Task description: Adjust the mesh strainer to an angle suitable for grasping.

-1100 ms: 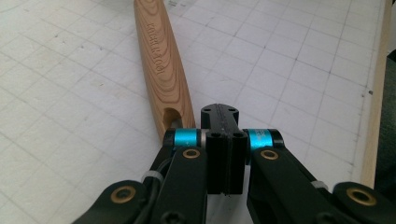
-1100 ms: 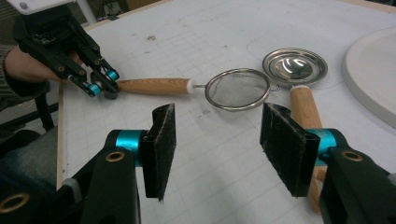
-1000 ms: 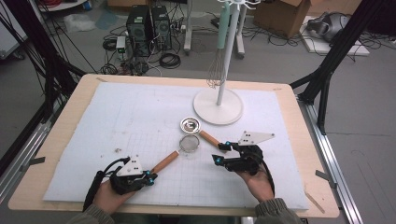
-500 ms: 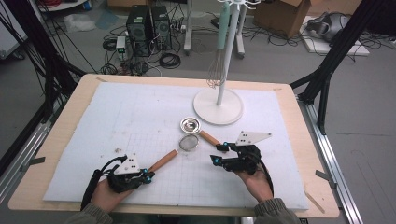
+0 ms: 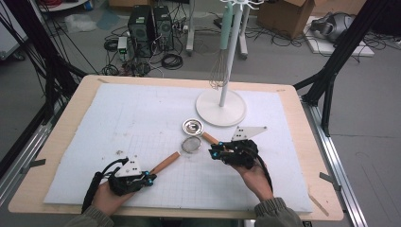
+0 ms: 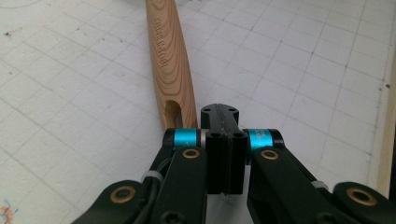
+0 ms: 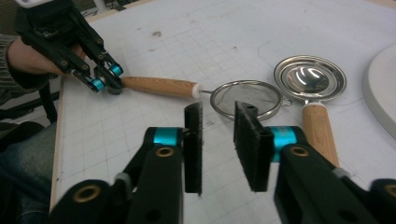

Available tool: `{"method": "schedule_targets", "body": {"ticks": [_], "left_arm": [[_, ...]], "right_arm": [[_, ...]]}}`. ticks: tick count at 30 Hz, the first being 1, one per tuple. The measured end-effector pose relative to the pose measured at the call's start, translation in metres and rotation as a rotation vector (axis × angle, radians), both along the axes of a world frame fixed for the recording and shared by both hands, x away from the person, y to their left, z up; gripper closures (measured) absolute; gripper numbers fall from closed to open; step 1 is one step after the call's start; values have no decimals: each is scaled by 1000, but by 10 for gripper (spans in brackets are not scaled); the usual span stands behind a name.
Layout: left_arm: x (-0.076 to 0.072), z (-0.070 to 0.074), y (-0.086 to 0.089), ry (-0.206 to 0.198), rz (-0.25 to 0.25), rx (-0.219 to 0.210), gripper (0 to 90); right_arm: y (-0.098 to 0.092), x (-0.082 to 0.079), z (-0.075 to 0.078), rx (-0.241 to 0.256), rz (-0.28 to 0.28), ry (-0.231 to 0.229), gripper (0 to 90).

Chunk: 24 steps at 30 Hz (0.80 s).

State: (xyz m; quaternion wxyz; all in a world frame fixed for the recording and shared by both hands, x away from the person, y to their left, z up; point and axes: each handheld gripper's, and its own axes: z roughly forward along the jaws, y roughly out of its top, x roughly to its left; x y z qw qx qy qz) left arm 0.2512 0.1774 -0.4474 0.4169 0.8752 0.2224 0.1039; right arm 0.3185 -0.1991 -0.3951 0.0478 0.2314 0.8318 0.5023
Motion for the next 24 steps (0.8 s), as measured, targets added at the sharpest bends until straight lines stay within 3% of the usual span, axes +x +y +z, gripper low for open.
{"method": "schedule_targets", "body": {"ticks": [9, 19, 24], "left_arm": [[0, 0, 0, 1, 1, -1, 892], [0, 0, 0, -1, -1, -1, 893], [0, 0, 0, -1, -2, -1, 892]], "right_arm": [[24, 27, -7, -69, 30, 47, 887], [43, 48, -23, -81, 17, 93, 892], [54, 55, -30, -114, 6, 106, 892]]}}
